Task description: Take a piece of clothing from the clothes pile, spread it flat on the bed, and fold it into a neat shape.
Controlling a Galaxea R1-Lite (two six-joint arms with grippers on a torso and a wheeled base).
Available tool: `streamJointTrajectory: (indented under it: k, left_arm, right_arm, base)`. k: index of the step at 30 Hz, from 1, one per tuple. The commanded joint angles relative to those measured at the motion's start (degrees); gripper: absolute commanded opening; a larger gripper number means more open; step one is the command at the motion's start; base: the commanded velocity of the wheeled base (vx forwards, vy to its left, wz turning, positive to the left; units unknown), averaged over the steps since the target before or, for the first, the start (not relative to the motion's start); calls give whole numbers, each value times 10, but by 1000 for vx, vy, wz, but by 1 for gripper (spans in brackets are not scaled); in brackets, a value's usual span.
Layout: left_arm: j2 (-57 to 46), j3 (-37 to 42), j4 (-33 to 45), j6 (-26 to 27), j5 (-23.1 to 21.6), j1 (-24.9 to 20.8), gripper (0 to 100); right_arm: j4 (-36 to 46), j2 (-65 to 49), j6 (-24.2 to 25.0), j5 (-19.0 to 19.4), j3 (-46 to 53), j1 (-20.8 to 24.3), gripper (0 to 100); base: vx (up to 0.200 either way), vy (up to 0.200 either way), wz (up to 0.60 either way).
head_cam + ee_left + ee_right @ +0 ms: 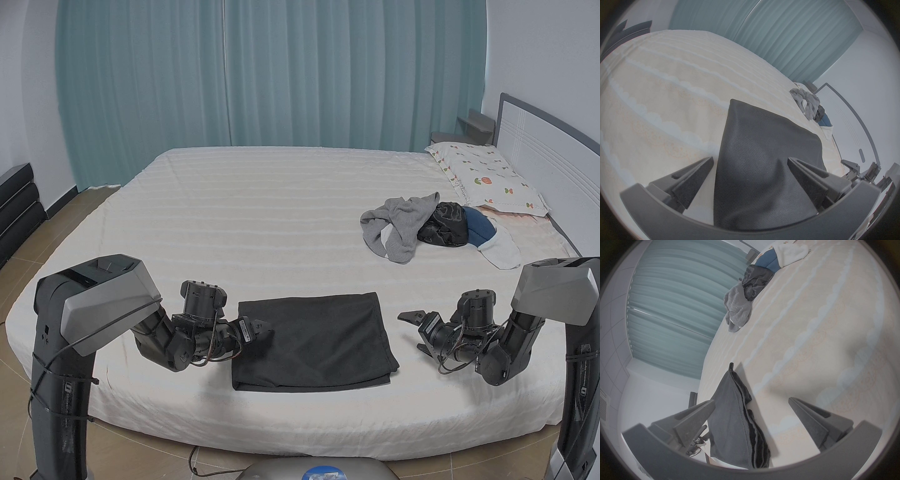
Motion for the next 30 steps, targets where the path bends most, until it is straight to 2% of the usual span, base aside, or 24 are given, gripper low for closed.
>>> streamJointTrajectory:
  k: [1, 4, 5, 12, 30]
  left_arm:
    - [11, 0, -1, -1, 0, -1, 100]
    - [10, 0, -9, -5, 3, 0, 100]
    - [10, 0, -12, -6, 5, 0, 0]
    - [8, 3, -28, -40, 9, 2, 0]
    - [2, 14, -51, -44, 19, 6, 0]
  right_arm:
    - [-1, 2, 0, 4, 2, -2, 100]
    - [-1, 2, 0, 4, 3, -2, 100]
    - [-1, 2, 0, 4, 3, -2, 100]
    - [-1, 2, 0, 4, 4, -1, 100]
    - [-1, 2, 1, 4, 5, 0, 100]
  base:
    - [0, 0, 0]
    - [0, 0, 0]
    - [0, 0, 0]
    - [0, 0, 0]
    - [0, 0, 0]
